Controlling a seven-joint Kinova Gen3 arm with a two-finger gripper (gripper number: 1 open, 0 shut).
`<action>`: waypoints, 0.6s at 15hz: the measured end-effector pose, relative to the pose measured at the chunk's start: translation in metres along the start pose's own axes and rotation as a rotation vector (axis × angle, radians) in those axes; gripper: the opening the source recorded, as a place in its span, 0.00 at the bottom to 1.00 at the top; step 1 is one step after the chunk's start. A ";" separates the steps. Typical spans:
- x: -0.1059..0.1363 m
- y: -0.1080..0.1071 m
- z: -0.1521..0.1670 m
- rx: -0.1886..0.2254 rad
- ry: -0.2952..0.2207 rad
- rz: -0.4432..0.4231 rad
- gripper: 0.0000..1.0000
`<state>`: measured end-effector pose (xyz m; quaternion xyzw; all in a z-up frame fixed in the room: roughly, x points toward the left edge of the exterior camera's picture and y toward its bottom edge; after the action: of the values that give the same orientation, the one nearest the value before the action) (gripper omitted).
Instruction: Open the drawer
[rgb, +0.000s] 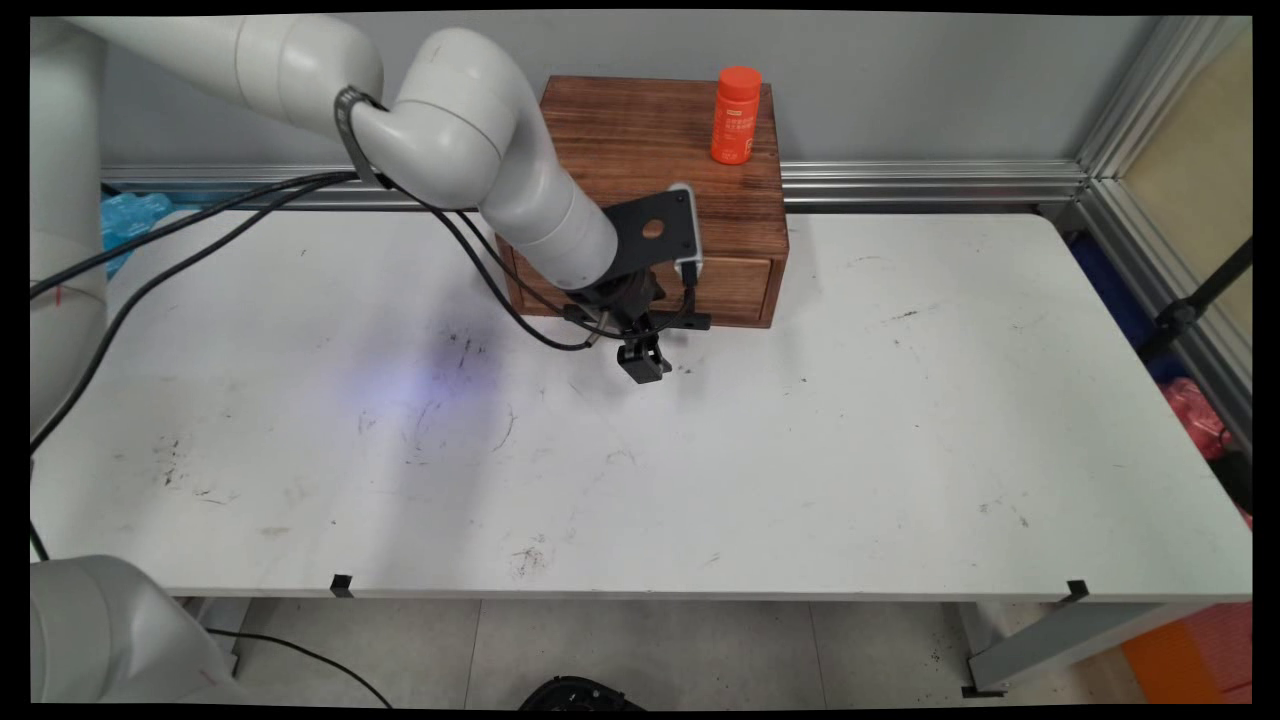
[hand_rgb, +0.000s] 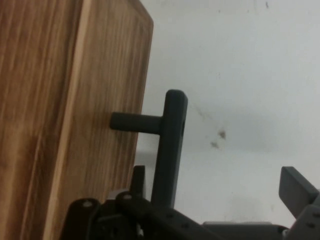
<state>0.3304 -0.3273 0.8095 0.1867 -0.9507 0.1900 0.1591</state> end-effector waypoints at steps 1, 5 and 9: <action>-0.002 0.000 0.003 0.001 -0.003 0.002 1.00; -0.009 0.000 0.012 0.005 -0.015 0.011 1.00; -0.014 0.000 0.020 0.004 -0.023 0.018 1.00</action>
<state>0.3380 -0.3317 0.7862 0.1808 -0.9536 0.1912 0.1459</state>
